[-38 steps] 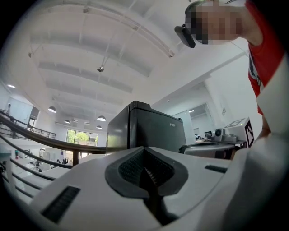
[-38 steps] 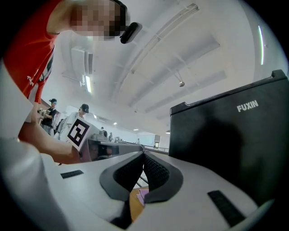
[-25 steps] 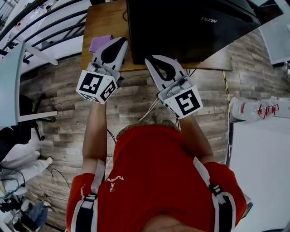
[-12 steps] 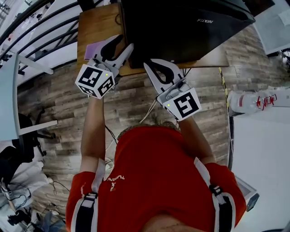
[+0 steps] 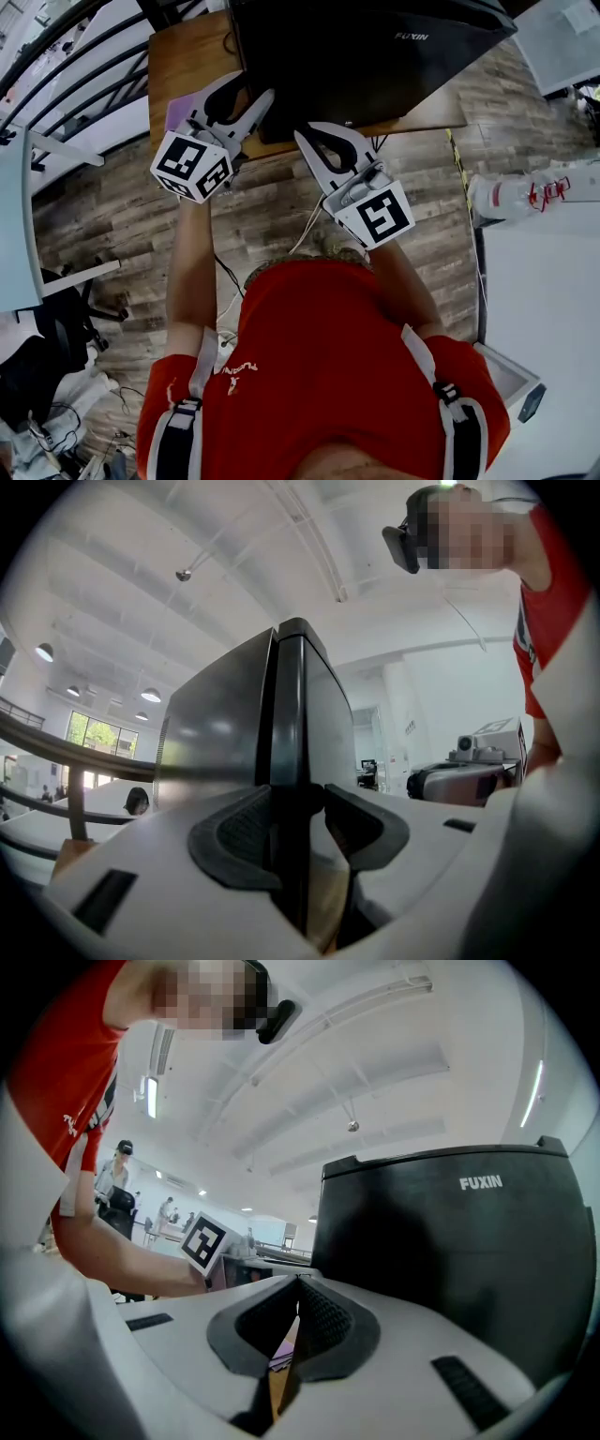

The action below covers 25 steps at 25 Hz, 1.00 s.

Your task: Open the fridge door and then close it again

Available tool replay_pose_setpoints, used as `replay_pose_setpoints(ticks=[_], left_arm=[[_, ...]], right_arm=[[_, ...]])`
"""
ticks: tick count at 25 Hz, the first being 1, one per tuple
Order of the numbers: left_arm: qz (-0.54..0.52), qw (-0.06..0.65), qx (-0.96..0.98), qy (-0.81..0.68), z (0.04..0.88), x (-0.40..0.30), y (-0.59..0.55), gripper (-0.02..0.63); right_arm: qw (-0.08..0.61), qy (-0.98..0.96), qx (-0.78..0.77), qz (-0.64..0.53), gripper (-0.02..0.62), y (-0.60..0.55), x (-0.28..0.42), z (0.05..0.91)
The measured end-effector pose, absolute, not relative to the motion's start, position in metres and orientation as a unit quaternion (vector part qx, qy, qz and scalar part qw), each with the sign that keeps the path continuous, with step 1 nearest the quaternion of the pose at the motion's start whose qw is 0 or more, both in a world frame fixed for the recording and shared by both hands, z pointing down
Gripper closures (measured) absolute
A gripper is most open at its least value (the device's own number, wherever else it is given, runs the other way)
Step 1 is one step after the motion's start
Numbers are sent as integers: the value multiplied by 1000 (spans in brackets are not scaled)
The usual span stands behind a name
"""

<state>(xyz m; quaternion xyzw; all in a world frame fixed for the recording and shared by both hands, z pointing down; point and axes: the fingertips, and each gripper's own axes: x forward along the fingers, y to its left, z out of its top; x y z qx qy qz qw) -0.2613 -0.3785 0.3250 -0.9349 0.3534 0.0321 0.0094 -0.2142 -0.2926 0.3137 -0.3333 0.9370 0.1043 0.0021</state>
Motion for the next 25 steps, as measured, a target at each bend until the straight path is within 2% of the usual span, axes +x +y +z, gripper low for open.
replay_pose_setpoints(ticks=[17,25], left_arm=[[23,21,-928,372,325,-255,-343,445],[22,22,-931,364,331,-224,-310,459]], right_arm=[[-31,936,-344,70,569,-266,-202,328],[-43,932,-354,70,569,-251,-182,340]])
